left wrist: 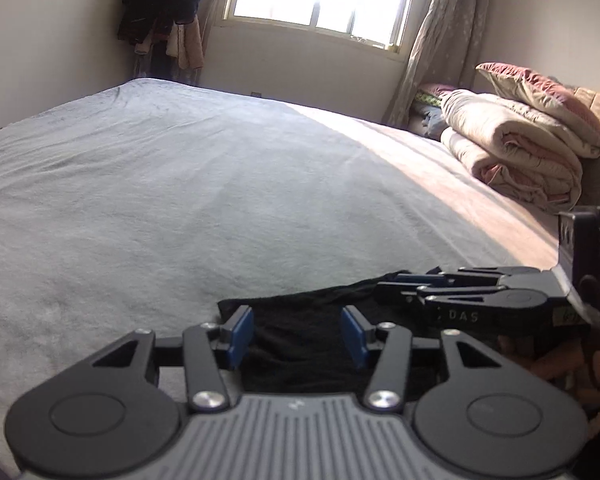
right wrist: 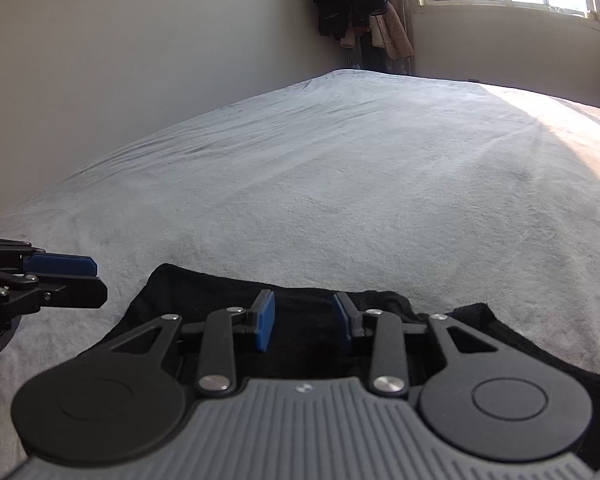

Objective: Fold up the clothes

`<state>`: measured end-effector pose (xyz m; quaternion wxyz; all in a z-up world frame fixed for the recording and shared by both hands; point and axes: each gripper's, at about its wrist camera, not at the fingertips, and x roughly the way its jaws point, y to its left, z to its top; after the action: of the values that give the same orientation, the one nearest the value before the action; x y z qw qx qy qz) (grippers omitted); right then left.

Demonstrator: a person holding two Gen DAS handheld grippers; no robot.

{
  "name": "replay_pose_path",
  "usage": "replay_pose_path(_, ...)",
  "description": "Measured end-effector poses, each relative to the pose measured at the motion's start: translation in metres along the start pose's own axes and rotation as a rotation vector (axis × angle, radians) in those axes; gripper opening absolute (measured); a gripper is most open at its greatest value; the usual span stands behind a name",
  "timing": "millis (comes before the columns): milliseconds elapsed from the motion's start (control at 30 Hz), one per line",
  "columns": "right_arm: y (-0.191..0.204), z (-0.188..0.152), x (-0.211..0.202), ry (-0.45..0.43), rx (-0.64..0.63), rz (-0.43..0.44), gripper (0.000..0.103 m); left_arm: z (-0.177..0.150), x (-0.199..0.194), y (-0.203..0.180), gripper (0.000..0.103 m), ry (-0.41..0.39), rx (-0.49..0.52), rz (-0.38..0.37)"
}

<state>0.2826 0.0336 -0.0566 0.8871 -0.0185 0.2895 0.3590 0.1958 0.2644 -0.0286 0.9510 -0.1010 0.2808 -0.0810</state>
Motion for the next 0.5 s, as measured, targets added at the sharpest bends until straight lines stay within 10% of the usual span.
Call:
replay_pose_path(167,0.009,-0.006,0.014,0.025,-0.061,-0.068,0.028,-0.014,0.030,0.007,0.051,0.113,-0.062,-0.083)
replay_pose_path(267,0.014,-0.008,0.021,0.022,-0.107,-0.104,0.028,-0.019,0.038,-0.005,0.041,0.219,0.034,0.047)
replay_pose_path(500,0.011,0.000,0.009,0.035,-0.095,-0.158,0.031,-0.006,0.012,-0.012,0.051,0.102,0.028,-0.053)
